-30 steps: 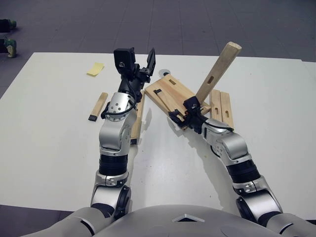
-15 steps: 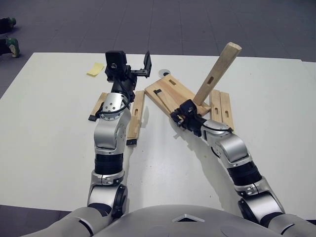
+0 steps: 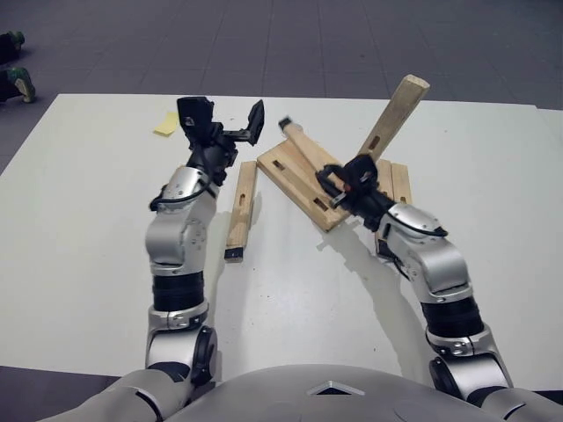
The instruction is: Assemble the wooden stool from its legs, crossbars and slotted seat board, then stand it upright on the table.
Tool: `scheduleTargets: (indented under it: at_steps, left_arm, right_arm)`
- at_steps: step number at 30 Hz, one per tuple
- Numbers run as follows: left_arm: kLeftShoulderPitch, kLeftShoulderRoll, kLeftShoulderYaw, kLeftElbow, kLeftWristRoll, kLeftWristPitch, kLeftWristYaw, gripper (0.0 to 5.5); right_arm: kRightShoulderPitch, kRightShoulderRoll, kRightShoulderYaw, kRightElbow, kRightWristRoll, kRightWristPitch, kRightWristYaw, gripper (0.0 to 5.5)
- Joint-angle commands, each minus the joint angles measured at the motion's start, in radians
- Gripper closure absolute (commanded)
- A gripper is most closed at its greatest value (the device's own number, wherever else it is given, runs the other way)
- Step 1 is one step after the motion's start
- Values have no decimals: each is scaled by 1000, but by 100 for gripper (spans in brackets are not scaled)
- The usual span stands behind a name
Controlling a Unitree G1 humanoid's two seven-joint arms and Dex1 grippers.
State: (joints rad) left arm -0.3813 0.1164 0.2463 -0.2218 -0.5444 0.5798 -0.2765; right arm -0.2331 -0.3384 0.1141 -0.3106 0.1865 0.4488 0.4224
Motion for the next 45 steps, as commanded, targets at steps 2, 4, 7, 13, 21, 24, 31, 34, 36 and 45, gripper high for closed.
scheduleTargets:
  at_steps: [2,4,7,13,21,24,31,34,36,45]
  left_arm:
    - [-211,147,271,164,-579,353,-49,10]
    - [-272,172,255,214,-607,402,-47,10]
    - [-328,183,220,253,-655,466,-43,10]
    - [-386,244,136,298,-685,583,-94,10]
    - [-430,508,-76,309,-514,600,-461,10]
    - [-415,604,-170,264,-452,563,-659,10]
    - [-451,672,-252,320,-352,503,-881,10]
    - [-438,664,-266,319,-328,498,-908,58]
    - [-432,651,-270,321,-321,504,-912,86]
    - [-392,620,-289,282,-311,513,-892,238]
  right_arm:
    - [-14,-86,-66,-69,5,-173,92,418]
    - [-16,-96,-66,-71,10,-210,115,418]
    - [-18,-102,-62,-81,24,-243,148,418]
    - [-24,-172,-40,-121,15,-292,258,418]
    - [-108,-295,-24,-100,-34,-392,396,418]
    - [-130,-336,-14,-89,-53,-438,446,418]
    - [-195,-385,-3,-40,-89,-535,515,418]
    - [-203,-384,3,-29,-102,-559,520,418]
    - [-205,-386,6,-26,-106,-569,521,418]
    - [-227,-372,18,-8,-140,-605,507,418]
